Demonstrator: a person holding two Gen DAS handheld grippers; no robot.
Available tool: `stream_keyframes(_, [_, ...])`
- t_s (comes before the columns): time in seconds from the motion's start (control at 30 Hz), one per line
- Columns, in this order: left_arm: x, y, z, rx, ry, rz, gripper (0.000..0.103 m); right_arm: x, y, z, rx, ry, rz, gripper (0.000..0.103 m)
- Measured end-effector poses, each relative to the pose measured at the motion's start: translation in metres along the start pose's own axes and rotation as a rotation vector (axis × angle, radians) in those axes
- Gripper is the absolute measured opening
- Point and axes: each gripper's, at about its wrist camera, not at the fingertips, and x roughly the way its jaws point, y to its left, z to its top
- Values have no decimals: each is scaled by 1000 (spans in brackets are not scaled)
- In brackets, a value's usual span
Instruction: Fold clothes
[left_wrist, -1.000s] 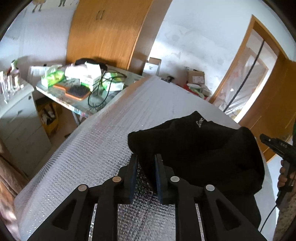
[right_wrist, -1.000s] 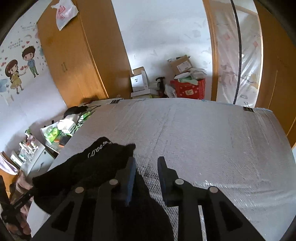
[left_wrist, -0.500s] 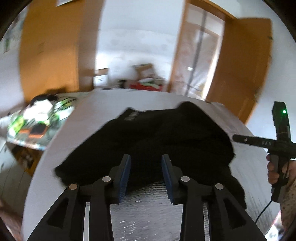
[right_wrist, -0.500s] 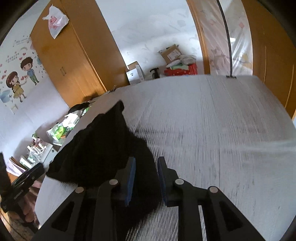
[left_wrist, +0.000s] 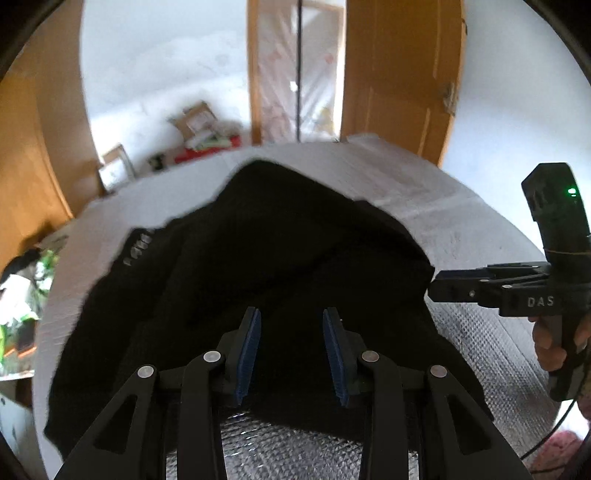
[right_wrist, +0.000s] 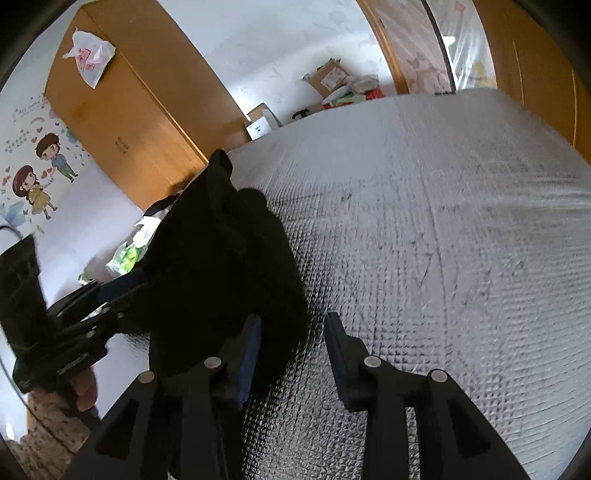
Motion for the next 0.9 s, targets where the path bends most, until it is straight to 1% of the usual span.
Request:
stream_keyframes(0.2, [22,7,1,-36,79,-14,37,8,0,-4,2,15,20,36])
stream_keyframes(0.27, [23,9,0,-63,80,-29,37,10,1,-4,1,19,24,36])
stream_keyframes(0.37, [24,9,-1,-72,87,-28,36,15,6,-5,-6,35,38,36])
stream_keyframes(0.4, [23,10,-1,-80,83,-29,29,17,8,-5,-9,40,43,36])
stream_keyframes(0.43, [19,11,-1,-91,71,-29,17,18,10,-6,-12,43,47,37])
stream_keyframes(0.47, [15,13,-1,-102,58,-29,13,19,12,-6,-15,46,51,37])
stream_keyframes(0.53, [8,16,-1,-124,34,-28,11,19,14,-6,-15,45,62,37])
stream_keyframes(0.6, [0,19,-1,-146,9,-28,10,19,14,-6,-12,41,73,33])
stream_keyframes(0.63, [-3,20,-1,-157,-3,-28,10,18,14,-5,-11,39,79,26])
stream_keyframes(0.67, [-7,22,-1,-168,-15,-28,10,18,15,-5,-10,37,85,21])
stream_keyframes(0.7, [-11,23,-1,-178,-28,-28,10,17,15,-4,-11,34,83,10])
stream_keyframes(0.73, [-15,25,-1,-189,-40,-27,10,15,15,-3,-16,26,72,3])
stream_keyframes(0.9, [-38,32,-5,-226,-91,-33,10,-6,20,10,-50,-61,43,2])
